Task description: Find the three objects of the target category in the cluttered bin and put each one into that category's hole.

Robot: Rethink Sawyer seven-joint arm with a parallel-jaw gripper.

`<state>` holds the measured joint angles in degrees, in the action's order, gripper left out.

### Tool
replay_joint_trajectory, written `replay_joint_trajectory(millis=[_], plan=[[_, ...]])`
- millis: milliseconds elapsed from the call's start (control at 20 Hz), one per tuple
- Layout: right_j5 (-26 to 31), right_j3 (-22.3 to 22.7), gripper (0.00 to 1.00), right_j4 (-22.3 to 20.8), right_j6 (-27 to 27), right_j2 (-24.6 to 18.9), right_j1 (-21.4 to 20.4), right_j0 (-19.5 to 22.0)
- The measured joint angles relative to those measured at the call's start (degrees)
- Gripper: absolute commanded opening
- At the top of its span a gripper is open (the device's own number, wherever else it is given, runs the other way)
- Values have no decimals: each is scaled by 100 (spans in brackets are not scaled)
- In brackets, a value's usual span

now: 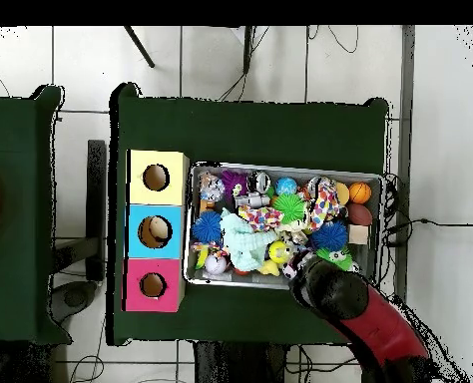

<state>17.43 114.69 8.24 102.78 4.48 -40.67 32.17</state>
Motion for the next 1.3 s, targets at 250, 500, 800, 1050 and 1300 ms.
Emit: replay_joint_trajectory(millis=[250, 500, 800, 1050, 1300], plan=[[89, -5, 100, 39, 0, -1, -49, 22], [313, -71, 100, 93, 0, 1, -131, -5], [423, -336, 100, 416, 1, 74, -72, -240], [424, -428, 100, 769, 40, 127, 15, -432], [424, -589, 100, 1194, 260, 289, 200, -680]])
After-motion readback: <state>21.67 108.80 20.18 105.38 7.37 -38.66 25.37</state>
